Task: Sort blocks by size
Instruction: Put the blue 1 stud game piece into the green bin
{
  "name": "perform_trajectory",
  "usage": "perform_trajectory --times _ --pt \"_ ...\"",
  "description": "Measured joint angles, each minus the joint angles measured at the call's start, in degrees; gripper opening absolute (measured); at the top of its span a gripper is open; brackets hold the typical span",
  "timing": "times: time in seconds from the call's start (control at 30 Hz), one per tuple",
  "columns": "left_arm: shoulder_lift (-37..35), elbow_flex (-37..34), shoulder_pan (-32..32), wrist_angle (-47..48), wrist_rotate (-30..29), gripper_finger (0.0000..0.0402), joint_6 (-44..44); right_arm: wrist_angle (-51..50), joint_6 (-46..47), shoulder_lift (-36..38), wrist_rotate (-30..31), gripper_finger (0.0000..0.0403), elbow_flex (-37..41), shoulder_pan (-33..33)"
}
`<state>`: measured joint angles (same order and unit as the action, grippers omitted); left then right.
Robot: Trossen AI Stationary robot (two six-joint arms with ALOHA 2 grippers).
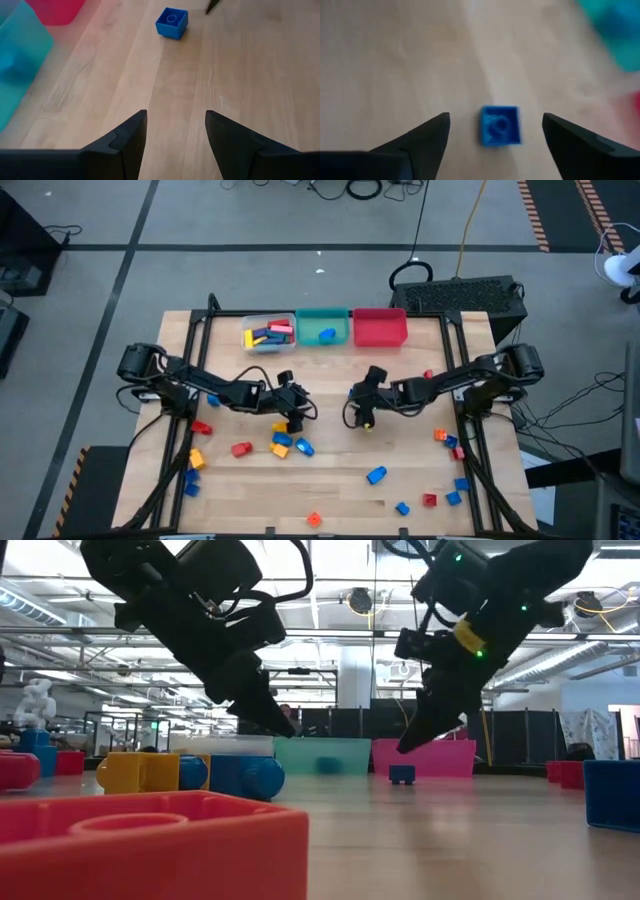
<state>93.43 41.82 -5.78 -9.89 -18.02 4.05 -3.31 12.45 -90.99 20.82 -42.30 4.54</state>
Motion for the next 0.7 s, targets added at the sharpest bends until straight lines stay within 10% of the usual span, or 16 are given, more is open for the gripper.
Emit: perform_trajectory --times 0.23,0.7 --pt "-2.3 0.7 -0.4 8.5 7.4 0.0202 1.2 19.6 0.3 -8.0 -17.9 0.0307 -0.3 1.2" --pt "-10.9 1.4 -12.4 17.9 11.8 0.0202 6.1 23.0 1.5 -24.4 -8.8 0.0302 -17.1 12.2"
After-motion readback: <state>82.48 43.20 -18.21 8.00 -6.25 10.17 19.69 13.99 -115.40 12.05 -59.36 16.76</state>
